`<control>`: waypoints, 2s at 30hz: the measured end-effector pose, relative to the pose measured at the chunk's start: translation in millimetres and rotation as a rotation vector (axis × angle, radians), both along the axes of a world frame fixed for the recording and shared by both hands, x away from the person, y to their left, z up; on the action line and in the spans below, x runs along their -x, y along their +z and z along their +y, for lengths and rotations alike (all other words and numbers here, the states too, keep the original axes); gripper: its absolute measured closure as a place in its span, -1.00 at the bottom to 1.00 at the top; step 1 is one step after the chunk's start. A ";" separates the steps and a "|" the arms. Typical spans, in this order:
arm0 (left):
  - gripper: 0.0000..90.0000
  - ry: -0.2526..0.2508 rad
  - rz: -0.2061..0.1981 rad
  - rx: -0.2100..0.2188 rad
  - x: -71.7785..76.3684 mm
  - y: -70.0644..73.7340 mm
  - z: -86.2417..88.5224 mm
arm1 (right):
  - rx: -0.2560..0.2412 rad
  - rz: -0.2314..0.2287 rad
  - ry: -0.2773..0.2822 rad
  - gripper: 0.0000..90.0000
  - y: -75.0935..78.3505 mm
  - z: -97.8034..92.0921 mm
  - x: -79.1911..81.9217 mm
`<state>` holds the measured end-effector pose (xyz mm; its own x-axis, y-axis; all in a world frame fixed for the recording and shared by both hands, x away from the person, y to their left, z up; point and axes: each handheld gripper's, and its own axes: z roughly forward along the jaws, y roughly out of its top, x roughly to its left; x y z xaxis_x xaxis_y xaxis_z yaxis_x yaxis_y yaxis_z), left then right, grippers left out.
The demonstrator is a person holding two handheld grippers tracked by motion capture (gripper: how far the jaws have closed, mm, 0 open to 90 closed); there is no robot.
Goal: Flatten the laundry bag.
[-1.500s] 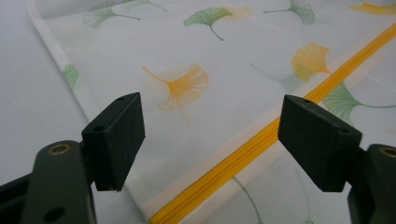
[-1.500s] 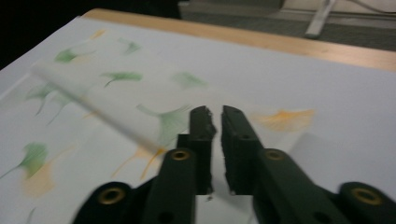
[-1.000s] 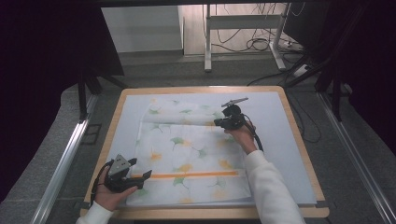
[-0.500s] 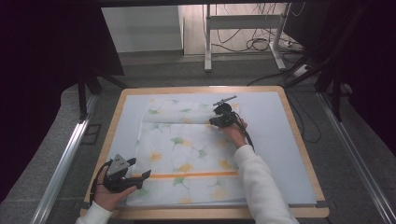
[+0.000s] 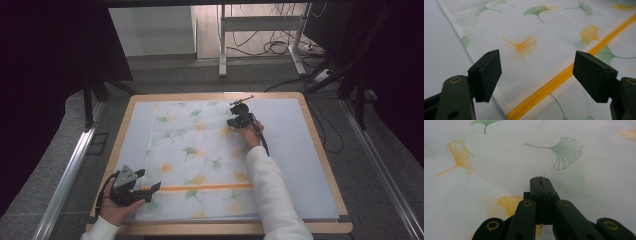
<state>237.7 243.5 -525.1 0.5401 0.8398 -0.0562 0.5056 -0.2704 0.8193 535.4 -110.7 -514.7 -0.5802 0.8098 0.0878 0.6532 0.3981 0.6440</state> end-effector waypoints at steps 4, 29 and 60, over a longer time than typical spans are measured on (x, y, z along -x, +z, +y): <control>-0.49 0.000 -0.002 0.005 0.2 0.3 1.4 | -0.005 0.002 -0.005 0.97 -0.5 -0.6 0.4; -0.47 0.019 0.005 -0.012 -3.2 -1.1 -2.8 | -0.015 -0.096 0.215 0.97 43.6 -57.6 141.3; -0.45 -0.022 -0.034 -0.011 -7.6 9.3 -25.9 | -0.064 -0.026 0.233 0.97 11.9 -125.2 245.3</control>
